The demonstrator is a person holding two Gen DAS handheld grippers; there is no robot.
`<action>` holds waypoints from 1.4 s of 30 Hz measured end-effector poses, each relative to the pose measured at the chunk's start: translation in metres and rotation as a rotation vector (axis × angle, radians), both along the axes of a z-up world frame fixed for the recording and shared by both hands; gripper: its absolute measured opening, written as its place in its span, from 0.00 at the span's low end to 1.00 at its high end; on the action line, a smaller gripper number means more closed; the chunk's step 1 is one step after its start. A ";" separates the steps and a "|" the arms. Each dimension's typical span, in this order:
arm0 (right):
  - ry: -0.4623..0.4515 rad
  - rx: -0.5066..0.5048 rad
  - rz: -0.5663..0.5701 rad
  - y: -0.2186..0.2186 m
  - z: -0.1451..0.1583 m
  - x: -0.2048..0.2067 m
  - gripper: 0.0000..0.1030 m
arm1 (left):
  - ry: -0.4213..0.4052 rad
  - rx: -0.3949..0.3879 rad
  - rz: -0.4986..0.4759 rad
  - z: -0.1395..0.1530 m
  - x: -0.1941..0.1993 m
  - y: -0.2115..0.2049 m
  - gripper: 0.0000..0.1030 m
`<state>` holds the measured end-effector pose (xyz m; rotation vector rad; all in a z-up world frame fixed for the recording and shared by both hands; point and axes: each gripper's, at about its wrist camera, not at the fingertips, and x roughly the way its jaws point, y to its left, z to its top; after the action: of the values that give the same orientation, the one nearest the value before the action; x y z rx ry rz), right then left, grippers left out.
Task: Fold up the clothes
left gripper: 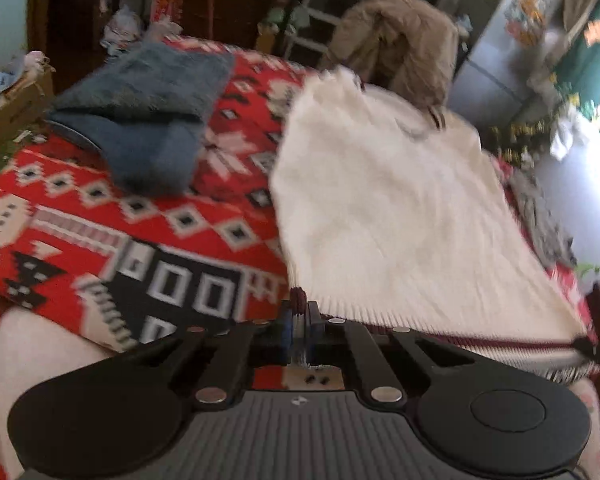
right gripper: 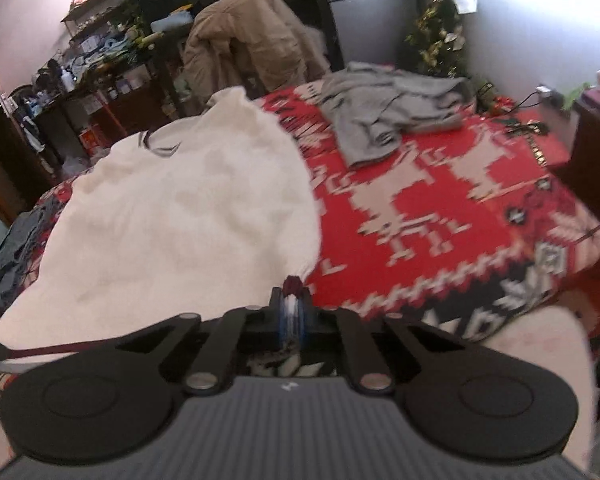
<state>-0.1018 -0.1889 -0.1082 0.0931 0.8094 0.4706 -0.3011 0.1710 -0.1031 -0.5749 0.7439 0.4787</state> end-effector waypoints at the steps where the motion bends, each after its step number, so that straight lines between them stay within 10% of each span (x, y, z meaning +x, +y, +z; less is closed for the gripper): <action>1: -0.004 0.006 -0.002 -0.005 0.006 -0.001 0.06 | -0.009 0.007 0.004 0.006 -0.004 0.001 0.06; 16: 0.098 -0.086 0.059 -0.005 -0.014 -0.005 0.06 | 0.101 -0.089 -0.010 -0.033 -0.002 0.005 0.06; 42: 0.064 -0.092 0.071 0.018 -0.013 0.070 0.20 | 0.140 0.066 -0.082 -0.018 0.065 0.051 0.19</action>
<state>-0.0319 -0.1707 -0.1216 -0.0061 0.8980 0.4983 -0.2363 0.2220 -0.1207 -0.4506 0.8787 0.4687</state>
